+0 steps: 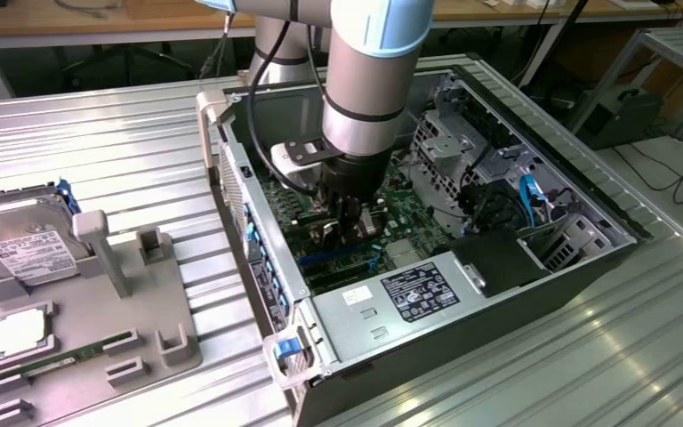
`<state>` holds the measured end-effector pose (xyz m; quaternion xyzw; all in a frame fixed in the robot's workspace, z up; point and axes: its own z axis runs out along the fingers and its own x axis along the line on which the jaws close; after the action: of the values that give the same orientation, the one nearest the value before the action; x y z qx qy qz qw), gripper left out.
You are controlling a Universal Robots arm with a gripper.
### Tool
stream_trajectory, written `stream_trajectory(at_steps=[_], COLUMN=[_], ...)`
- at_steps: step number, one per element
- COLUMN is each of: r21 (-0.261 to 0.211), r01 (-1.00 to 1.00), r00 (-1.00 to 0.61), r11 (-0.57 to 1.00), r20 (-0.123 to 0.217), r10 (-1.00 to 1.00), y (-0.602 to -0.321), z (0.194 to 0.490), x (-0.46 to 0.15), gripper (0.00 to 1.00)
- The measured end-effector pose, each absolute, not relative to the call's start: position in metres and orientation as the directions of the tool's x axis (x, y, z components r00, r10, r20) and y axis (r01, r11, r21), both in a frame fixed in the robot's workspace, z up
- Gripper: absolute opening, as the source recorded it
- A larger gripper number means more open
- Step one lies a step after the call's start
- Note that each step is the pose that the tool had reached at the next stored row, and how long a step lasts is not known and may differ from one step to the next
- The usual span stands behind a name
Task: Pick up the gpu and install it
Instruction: 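Insert the gpu into the slot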
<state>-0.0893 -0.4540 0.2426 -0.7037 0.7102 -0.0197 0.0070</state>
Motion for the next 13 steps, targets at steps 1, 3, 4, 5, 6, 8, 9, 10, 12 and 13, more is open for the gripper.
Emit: stream_trajectory(at_steps=[1, 3, 4, 5, 6, 8, 9, 10, 12, 13], r21=[-0.038, -0.038, -0.038, -0.038, -0.038, -0.038, -0.038, -0.038, -0.038, -0.038], r01=[-0.999, -0.999, -0.999, -0.999, -0.999, -0.999, -0.999, -0.999, -0.999, -0.999], r00=[-0.01, -0.01, -0.01, -0.01, -0.01, -0.01, -0.01, -0.01, -0.01, -0.01], r11=[0.009, 0.009, 0.009, 0.009, 0.009, 0.009, 0.009, 0.009, 0.009, 0.009], r20=[0.018, 0.017, 0.017, 0.017, 0.017, 0.017, 0.017, 0.017, 0.017, 0.017], r10=[-1.0, -1.0, -1.0, -1.0, -1.0, -1.0, -1.0, -1.0, -1.0, -1.0], y=[-0.454, -0.454, -0.454, -0.454, -0.454, -0.4537, -0.4532, -0.4528, -0.4528, -0.4528], z=[0.2424, 0.2424, 0.2423, 0.2423, 0.2423, 0.2422, 0.2422, 0.2423, 0.2423, 0.2423], x=[-0.0893, -0.0893, -0.0893, -0.0893, -0.0893, -0.0893, -0.0893, -0.0893, -0.0893, -0.0893], gripper=[0.28, 0.28, 0.28, 0.28, 0.28, 0.28, 0.28, 0.28, 0.28, 0.28])
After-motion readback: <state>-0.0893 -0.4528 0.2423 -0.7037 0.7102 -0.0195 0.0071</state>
